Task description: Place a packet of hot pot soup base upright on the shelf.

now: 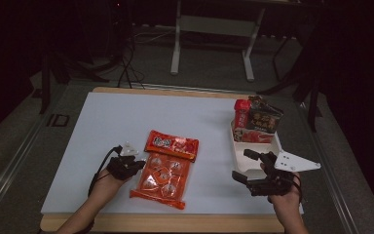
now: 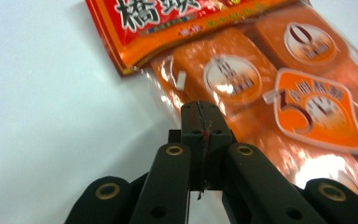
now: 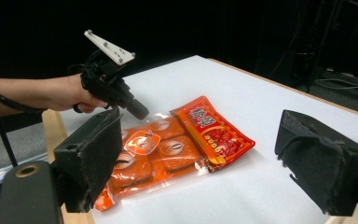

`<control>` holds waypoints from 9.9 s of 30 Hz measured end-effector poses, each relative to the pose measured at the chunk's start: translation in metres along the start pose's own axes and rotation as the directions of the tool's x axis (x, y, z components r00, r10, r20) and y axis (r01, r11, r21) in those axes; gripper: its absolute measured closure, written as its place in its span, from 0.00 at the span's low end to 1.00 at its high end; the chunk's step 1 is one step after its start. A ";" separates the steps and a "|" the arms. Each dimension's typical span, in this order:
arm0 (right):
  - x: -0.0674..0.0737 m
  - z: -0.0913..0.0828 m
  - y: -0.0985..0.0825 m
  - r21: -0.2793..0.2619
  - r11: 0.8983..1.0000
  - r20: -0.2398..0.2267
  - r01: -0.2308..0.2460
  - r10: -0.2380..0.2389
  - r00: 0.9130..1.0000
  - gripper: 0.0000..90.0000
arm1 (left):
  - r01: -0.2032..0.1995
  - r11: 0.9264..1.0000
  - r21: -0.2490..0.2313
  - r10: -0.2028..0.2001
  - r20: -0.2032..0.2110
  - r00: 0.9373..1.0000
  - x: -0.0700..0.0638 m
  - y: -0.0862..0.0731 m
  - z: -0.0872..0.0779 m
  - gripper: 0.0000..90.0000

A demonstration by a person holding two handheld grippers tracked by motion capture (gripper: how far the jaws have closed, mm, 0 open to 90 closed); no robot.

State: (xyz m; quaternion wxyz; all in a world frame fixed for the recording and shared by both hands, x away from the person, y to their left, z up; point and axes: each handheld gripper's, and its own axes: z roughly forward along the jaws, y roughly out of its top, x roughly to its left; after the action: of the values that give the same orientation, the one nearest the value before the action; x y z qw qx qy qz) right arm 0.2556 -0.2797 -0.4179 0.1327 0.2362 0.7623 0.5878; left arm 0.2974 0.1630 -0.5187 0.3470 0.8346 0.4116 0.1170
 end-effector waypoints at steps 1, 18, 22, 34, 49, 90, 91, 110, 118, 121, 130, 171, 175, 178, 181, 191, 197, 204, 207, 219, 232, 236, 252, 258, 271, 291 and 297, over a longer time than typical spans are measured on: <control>0.001 0.000 0.000 0.005 1.000 0.004 0.007 -0.007 1.000 0.16 | 0.000 1.000 0.006 0.000 0.009 1.000 -0.002 -0.002 -0.002 1.00; 0.003 0.003 0.002 0.009 1.000 -0.011 0.013 -0.013 1.000 0.16 | -0.038 0.997 0.070 0.032 0.083 0.996 -0.016 -0.022 -0.007 1.00; 0.003 0.004 0.001 0.013 1.000 -0.012 0.009 -0.009 1.000 0.16 | -0.038 0.997 0.066 0.034 0.062 0.998 -0.020 -0.022 -0.006 1.00; 0.004 0.008 0.002 0.015 1.000 -0.022 0.013 -0.012 1.000 0.16 | -0.053 0.997 0.057 0.046 0.120 0.992 -0.035 -0.015 0.005 1.00; 0.005 0.008 0.000 0.024 1.000 -0.025 0.020 -0.019 0.999 0.16 | -0.080 0.996 0.039 0.074 0.143 0.987 -0.054 0.001 0.022 1.00; 0.003 0.010 -0.004 -0.007 1.000 0.027 0.020 -0.020 0.999 0.14 | 0.088 0.981 -0.173 -0.066 0.128 0.990 0.020 0.053 0.029 0.43; 0.003 0.010 -0.004 -0.004 1.000 0.028 0.023 -0.022 0.999 0.14 | 0.082 0.982 -0.171 -0.064 0.109 0.992 0.021 0.054 0.031 0.43; 0.007 0.013 -0.007 0.021 0.998 0.069 0.062 -0.063 0.996 0.13 | 0.140 0.982 -0.129 -0.124 0.125 0.984 0.046 0.058 0.063 0.38; 0.008 0.014 -0.007 0.036 0.997 0.065 0.061 -0.063 0.996 0.13 | 0.127 0.987 -0.101 -0.115 0.117 0.986 0.045 0.059 0.071 0.38; 0.009 0.015 -0.006 0.041 0.997 0.056 0.066 -0.069 0.996 0.13 | 0.135 0.987 -0.085 -0.126 0.107 0.986 0.047 0.060 0.075 0.40; 0.008 0.014 -0.007 0.046 0.997 0.049 0.060 -0.062 0.997 0.13 | 0.167 0.983 -0.072 -0.157 0.119 0.980 0.056 0.059 0.083 0.49; 0.007 0.016 -0.007 0.062 0.997 0.032 0.051 -0.053 0.998 0.16 | 0.006 0.998 -0.070 0.000 0.089 0.996 0.023 0.079 0.069 1.00; 0.007 0.016 -0.007 0.044 0.996 0.039 0.081 -0.083 0.996 0.16 | 0.008 0.996 -0.091 0.001 0.099 0.995 0.023 0.080 0.060 1.00; 0.007 0.015 -0.006 0.029 0.994 0.049 0.101 -0.102 0.994 0.16 | 0.000 0.994 -0.106 0.011 0.100 0.995 0.022 0.081 0.054 0.99; 0.007 0.013 -0.005 0.023 0.995 0.066 0.097 -0.098 0.993 0.16 | -0.009 0.992 -0.123 0.021 0.097 0.995 0.019 0.084 0.048 1.00; 0.009 0.013 -0.004 0.044 0.997 0.081 0.068 -0.072 0.994 0.13 | -0.033 0.984 -0.175 0.054 0.111 0.992 0.009 0.093 0.024 0.99; 0.012 0.018 -0.006 0.040 0.998 0.068 0.058 -0.060 0.996 0.12 | -0.054 0.976 -0.211 0.079 0.114 0.990 0.002 0.096 0.011 1.00; 0.015 0.019 -0.002 0.031 0.997 0.058 0.067 -0.069 0.996 0.11 | -0.084 0.966 -0.246 0.118 0.125 0.985 -0.008 0.103 -0.004 1.00; 0.015 0.017 -0.001 0.024 0.998 0.063 0.065 -0.067 0.996 0.11 | -0.102 0.958 -0.269 0.141 0.128 0.982 -0.015 0.105 -0.011 1.00; 0.011 0.014 -0.001 0.037 0.999 0.086 0.029 -0.032 0.996 0.14 | -0.180 0.922 -0.344 0.240 0.139 0.961 -0.040 0.110 -0.038 1.00; 0.012 0.013 0.002 0.041 0.999 0.082 0.003 -0.007 0.997 0.16 | -0.198 0.894 -0.402 0.278 0.151 0.949 -0.055 0.102 -0.054 1.00; 0.012 0.015 0.003 0.046 0.999 0.078 0.009 -0.012 0.997 0.15 | -0.210 0.882 -0.422 0.304 0.167 0.938 -0.062 0.100 -0.061 1.00; -0.006 0.036 0.004 0.058 0.998 -0.016 -0.040 0.041 0.999 0.33 | -0.248 0.835 -0.491 0.380 0.190 0.905 -0.087 0.100 -0.081 1.00; -0.005 0.040 0.001 0.081 0.997 -0.113 0.013 -0.004 0.994 0.56 | -0.257 0.820 -0.512 0.406 0.203 0.891 -0.099 0.102 -0.087 1.00; 0.000 0.038 0.002 0.122 0.992 -0.181 0.041 -0.018 0.983 0.96 | -0.238 0.829 -0.505 0.394 0.226 0.891 -0.101 0.101 -0.087 1.00; 0.021 0.023 0.048 0.109 0.991 -0.166 0.082 -0.063 0.984 1.00 | -0.174 0.795 -0.581 0.381 0.255 0.889 -0.090 0.103 -0.109 0.98; 0.021 0.021 0.060 0.111 0.990 -0.147 0.084 -0.067 0.987 1.00 | -0.114 0.804 -0.584 0.346 0.303 0.888 -0.084 0.103 -0.106 0.96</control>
State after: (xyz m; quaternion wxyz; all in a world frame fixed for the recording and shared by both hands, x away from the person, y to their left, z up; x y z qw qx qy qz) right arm 0.2600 -0.2393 -0.3647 0.0861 0.1717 0.8112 0.5523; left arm 0.2556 0.1058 -0.3639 0.6305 0.7494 0.1749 0.1016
